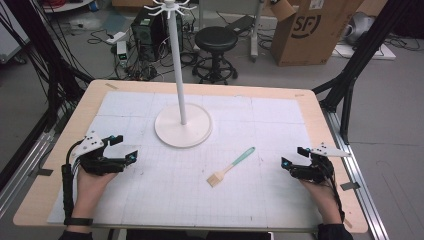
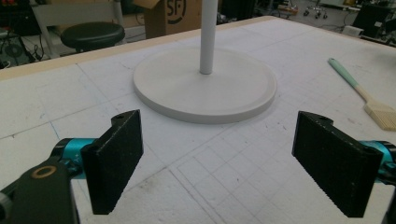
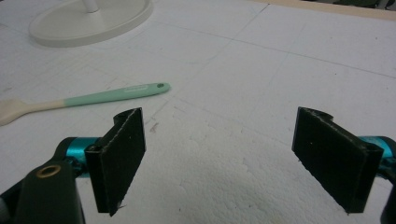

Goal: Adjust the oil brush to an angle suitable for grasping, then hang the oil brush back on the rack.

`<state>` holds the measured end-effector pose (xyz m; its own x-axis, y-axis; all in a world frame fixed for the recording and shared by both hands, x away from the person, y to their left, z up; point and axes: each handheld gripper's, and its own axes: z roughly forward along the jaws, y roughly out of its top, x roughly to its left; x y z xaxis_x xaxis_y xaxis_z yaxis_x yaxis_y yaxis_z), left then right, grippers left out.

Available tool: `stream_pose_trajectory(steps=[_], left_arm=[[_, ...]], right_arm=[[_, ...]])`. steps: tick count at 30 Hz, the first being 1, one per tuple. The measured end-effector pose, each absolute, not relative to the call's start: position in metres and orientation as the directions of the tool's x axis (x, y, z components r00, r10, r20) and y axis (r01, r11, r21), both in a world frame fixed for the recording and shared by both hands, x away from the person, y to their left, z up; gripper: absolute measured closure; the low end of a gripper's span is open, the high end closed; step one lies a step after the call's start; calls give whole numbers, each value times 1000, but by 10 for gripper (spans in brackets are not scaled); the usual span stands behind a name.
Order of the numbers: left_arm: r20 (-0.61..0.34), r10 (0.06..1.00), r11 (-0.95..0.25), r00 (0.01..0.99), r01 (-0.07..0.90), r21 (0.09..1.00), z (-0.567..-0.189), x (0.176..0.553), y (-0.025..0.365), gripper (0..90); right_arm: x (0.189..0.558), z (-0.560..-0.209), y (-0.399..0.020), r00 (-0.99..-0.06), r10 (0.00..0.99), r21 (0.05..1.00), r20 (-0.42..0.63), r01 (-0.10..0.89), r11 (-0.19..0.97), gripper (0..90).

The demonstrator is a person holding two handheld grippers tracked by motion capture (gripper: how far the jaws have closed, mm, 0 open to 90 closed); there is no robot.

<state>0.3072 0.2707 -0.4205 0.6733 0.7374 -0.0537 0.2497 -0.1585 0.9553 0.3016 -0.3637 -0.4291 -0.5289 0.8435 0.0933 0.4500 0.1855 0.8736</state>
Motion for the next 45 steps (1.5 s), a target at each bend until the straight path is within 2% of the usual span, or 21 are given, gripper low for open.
stream_pose_trajectory(steps=[27, 36, 45], left_arm=[[-59, 734, -145, 676, 242, 959, -420, 308, 272, 170], [-142, 690, -81, 710, 271, 959, -415, 308, 259, 161], [-117, 668, -104, 735, 248, 963, -403, 313, 232, 151]], right_arm=[[300, -429, -367, -514, 852, 877, 100, 450, 169, 165], [300, -427, -370, -511, 853, 880, 106, 448, 159, 165], [301, -426, -371, -509, 853, 881, 113, 449, 151, 165]])
